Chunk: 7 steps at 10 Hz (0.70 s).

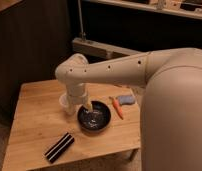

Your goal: Drag the ceramic bowl in a circle

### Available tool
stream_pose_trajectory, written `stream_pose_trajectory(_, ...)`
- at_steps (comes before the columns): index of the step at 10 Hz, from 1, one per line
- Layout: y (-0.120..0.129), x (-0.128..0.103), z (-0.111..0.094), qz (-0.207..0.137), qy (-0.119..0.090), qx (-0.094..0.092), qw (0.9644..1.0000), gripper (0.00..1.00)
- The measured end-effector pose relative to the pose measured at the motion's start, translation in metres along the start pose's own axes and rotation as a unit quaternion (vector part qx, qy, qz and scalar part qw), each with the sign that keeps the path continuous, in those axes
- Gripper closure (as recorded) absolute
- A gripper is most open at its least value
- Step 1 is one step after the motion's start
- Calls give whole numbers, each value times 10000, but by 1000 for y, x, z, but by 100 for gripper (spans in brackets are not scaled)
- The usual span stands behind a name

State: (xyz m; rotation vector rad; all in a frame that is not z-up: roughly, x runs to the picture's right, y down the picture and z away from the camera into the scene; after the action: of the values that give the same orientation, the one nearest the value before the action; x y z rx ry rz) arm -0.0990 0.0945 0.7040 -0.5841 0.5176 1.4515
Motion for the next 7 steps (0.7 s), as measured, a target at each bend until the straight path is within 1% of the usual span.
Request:
stream_pose_trajectory(1, -2, -1, -5, 126, -102, -61, 9999, 35)
stream_pose_trajectory(2, -17, -4, -10, 365, -213, -78, 9991, 35)
stream_pose_trajectory(3, -36, -5, -16, 619, -355, -96, 9974, 35)
stream_pose_trajectory(4, -57, -1, -22, 873, -481, -133, 9949, 35)
stream_pose_trajectory(6, -114, 13, -32, 1463, -743, -204, 9862, 35)
stream_pose_trajectory(7, -126, 17, -34, 1593, -809, -233, 9836, 35)
